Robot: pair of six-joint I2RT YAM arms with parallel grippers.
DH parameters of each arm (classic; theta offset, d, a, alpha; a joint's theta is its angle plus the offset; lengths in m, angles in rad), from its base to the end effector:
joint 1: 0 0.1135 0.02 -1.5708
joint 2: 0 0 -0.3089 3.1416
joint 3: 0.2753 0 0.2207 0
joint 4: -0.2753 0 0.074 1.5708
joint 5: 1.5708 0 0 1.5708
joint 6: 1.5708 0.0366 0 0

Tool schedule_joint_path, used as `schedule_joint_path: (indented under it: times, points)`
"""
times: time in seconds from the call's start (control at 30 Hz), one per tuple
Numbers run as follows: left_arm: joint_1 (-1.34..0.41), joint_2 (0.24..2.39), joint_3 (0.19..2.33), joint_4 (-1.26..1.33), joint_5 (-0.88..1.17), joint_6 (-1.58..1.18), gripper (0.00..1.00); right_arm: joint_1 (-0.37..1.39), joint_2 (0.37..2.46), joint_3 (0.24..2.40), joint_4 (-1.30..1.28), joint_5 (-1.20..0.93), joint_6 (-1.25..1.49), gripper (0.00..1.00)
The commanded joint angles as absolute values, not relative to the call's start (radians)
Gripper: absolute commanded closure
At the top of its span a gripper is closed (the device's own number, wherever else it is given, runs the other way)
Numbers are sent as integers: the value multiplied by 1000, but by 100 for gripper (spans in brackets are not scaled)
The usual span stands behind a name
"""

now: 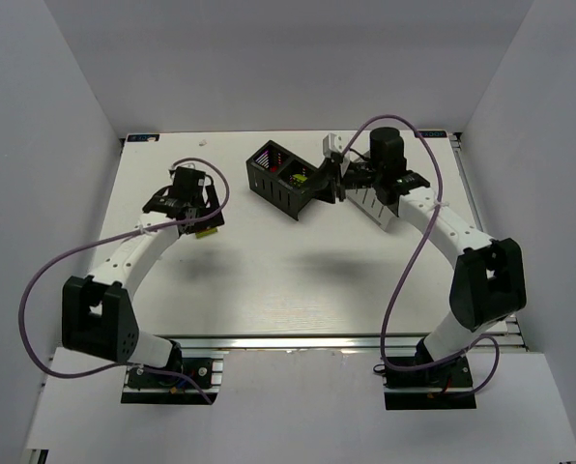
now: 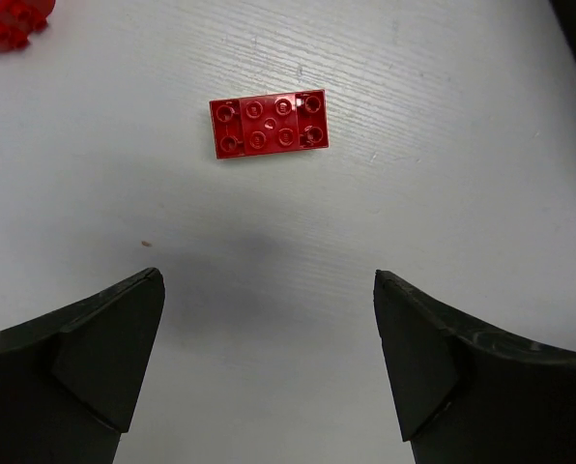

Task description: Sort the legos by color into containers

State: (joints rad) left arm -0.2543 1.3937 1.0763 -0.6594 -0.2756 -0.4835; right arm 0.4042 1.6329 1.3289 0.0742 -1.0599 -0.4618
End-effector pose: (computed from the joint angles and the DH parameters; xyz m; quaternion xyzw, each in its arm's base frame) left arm 0.2418 -0.0526 0.3178 -0.1482 0.9363 0.0180 0.3177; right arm 0.3086 0.1667 0.3945 -0.5688 0.4819 0.3805 0.5473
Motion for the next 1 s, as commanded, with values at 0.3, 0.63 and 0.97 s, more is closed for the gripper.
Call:
schedule_joint_path:
  times: [0.3,0.63,0.97]
  points:
    - [-250,1531,1183,-565,-149,167,2,385,1539,1213,-29,-1092,-526,35]
    - [-249,1658,1207,-574,-66,504,6,380,1531,1203,-43,-1095,-511,35]
    - [-232,1786,1255,-549,-57,575,8,380,1516,1215,-133,-1066,-535,35]
